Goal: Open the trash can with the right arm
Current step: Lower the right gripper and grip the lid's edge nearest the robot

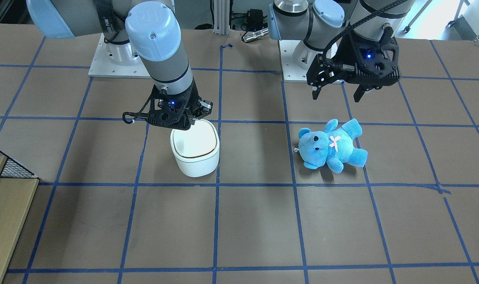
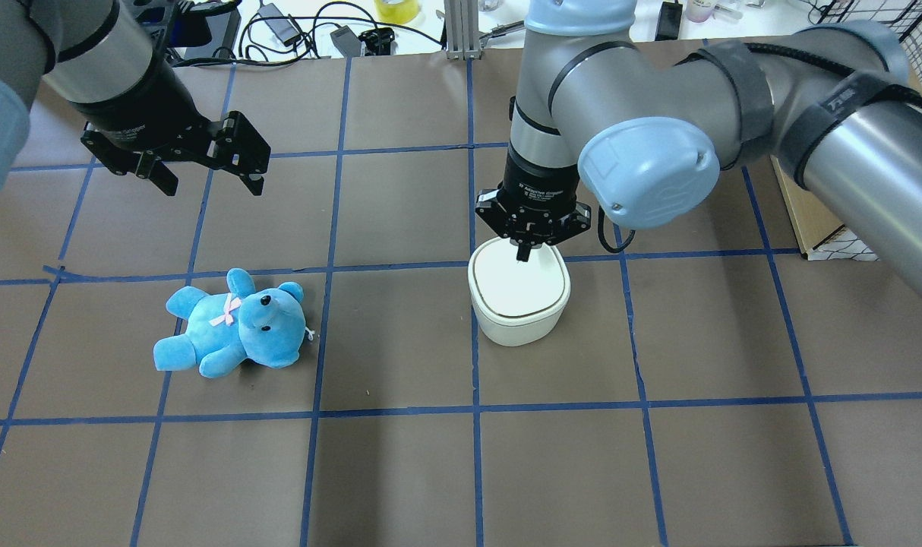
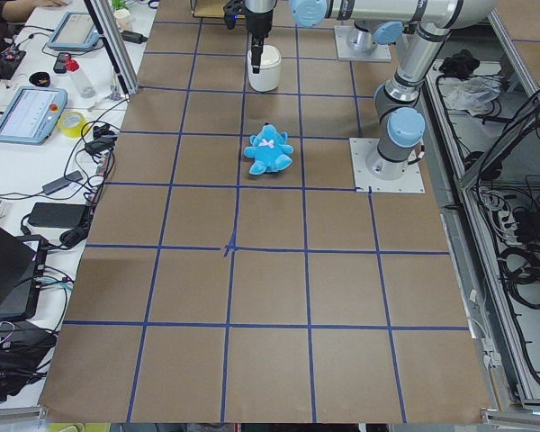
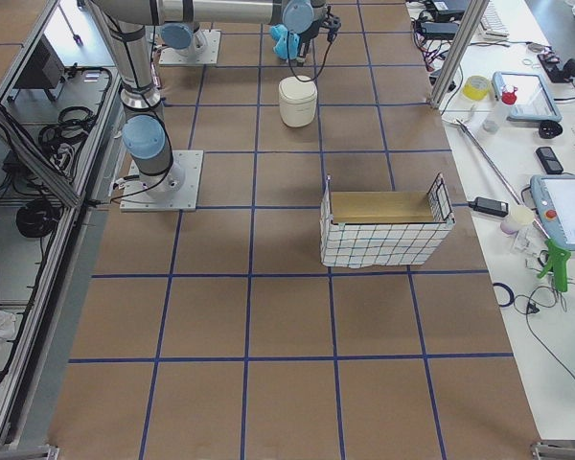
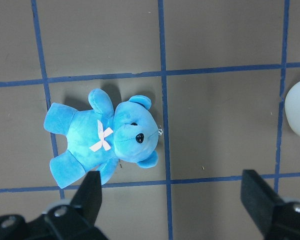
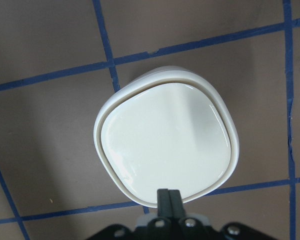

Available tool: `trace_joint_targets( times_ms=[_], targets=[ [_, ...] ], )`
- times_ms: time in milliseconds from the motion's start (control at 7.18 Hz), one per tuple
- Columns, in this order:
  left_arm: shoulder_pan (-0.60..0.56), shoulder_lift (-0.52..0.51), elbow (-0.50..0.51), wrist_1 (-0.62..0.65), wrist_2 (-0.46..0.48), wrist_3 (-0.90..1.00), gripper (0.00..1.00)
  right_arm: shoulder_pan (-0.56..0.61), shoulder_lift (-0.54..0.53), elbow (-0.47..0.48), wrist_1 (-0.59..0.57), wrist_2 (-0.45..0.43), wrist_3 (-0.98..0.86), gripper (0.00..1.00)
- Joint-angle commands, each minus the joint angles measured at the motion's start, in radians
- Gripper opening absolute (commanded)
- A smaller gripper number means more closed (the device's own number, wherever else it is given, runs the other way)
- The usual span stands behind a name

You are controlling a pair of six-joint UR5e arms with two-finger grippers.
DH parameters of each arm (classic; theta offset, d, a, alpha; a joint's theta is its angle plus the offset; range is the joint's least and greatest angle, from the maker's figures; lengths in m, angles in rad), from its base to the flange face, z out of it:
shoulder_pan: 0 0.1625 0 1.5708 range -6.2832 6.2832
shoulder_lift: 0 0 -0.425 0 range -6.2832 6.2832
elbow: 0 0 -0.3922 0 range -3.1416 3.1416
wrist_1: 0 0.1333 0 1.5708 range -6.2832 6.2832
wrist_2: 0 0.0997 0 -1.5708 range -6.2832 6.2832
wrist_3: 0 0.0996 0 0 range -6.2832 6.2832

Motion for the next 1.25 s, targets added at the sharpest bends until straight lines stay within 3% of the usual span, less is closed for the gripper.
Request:
trace_joint_targets(
  times_ms=[0,278,1114],
  targets=[
    [0.000,0.000,0.000,0.000,0.000,0.000,1.00,-0.002,0.003,0.047,-0.010,0.000,-0.015,0.00],
    [0.000,0.000,0.000,0.000,0.000,0.000,1.00,-0.007,0.003,0.108,-0.076,-0.003,-0.015,0.00],
    [0.000,0.000,0.000,0.000,0.000,0.000,1.00,-0.018,0.020,0.142,-0.173,-0.023,0.000,0.00]
  ],
)
